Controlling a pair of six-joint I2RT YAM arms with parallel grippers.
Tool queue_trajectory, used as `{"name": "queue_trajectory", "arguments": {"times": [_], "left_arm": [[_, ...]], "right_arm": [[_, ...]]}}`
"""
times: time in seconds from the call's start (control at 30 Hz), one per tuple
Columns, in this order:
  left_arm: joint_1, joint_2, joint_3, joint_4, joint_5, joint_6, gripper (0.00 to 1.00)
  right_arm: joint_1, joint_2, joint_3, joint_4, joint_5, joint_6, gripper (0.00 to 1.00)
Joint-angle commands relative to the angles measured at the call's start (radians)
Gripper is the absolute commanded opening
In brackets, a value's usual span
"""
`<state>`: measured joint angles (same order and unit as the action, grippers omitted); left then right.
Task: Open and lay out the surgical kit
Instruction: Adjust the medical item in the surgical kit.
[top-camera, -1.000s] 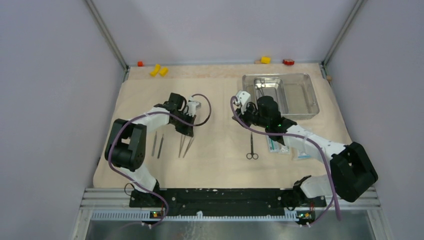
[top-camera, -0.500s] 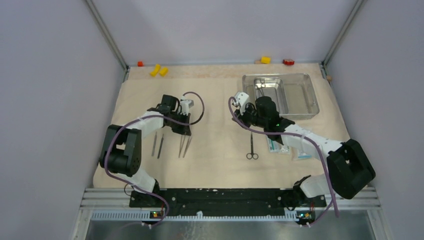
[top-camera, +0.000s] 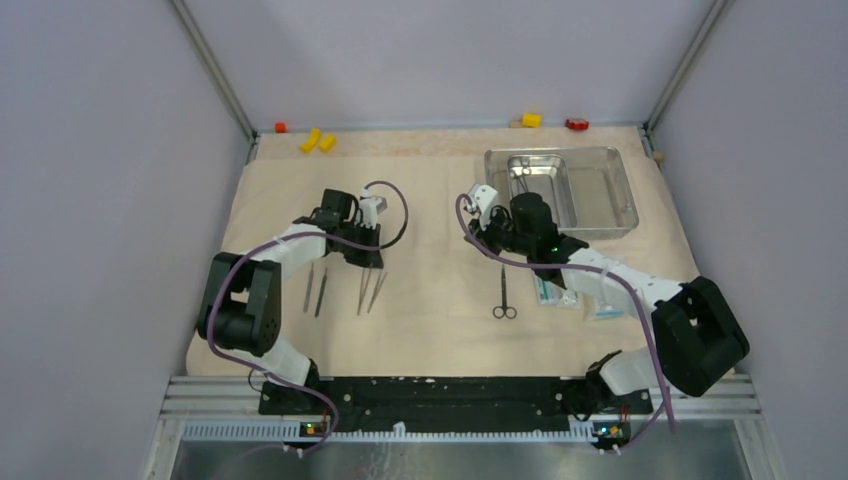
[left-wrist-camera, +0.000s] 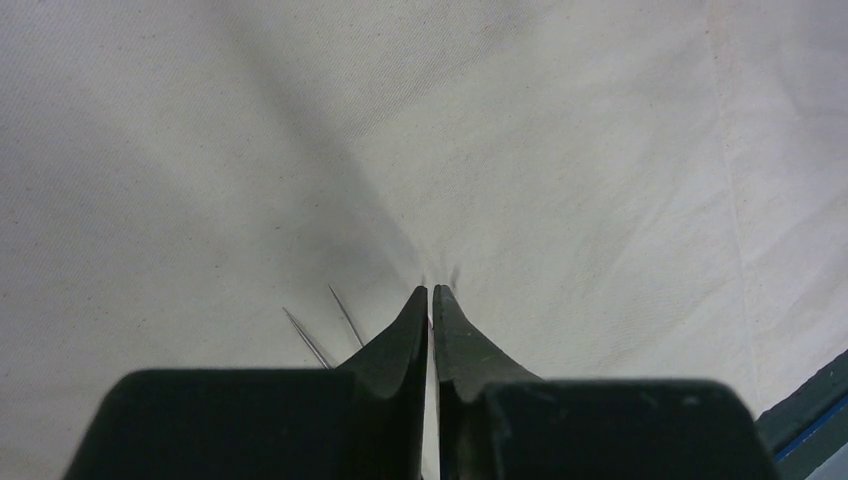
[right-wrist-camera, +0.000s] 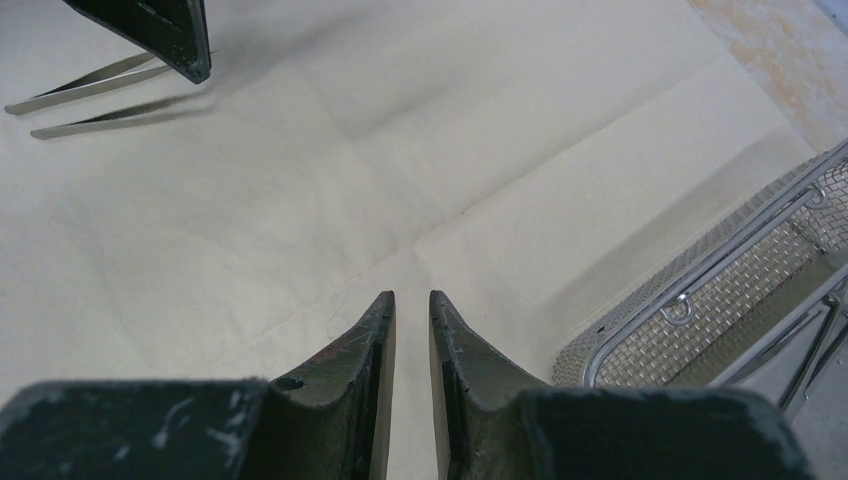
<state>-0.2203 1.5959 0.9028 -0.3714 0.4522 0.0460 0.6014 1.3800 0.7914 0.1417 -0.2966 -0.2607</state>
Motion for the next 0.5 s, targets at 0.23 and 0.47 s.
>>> {"name": "queue_trajectory", "arguments": {"times": [0.23,0.47], "left_arm": [[0.004,0.007,-0.018,0.033,-0.002,0.001,0.1],[0.007,-0.016,-0.017,0.034,0.006,0.013,0.14]], "right_arm": [[-0.009,-0.002,0.003,0.042,-0.004,-0.012,0.18],[-0.009,0.003,0.003,0.044,-0.008,-0.012,0.18]]}}
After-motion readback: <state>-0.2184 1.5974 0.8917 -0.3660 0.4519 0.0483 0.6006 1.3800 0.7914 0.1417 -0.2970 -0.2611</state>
